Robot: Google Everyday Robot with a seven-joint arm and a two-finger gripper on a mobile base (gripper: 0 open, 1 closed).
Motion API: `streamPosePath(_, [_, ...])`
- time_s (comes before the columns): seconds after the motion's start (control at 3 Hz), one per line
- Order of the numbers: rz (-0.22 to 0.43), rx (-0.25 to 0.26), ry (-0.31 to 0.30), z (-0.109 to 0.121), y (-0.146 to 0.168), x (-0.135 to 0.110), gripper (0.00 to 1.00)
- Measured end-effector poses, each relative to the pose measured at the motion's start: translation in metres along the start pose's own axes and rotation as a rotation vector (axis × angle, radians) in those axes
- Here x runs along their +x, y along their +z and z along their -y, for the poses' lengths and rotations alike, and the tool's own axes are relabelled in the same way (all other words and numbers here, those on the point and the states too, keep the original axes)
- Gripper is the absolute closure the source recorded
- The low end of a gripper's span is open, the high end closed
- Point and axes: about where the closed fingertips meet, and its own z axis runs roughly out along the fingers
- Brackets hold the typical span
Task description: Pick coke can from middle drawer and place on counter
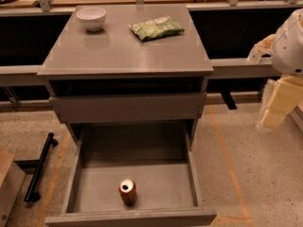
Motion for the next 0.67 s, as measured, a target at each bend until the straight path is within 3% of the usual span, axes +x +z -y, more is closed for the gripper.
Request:
streamPosePath(0.33, [0.03, -0.004, -0.015, 0.0042, 0.0366, 0.0059, 0.0])
streamPosePath(0.67, [0.04, 0.001, -0.008, 0.006, 0.0399, 0.0067, 0.0])
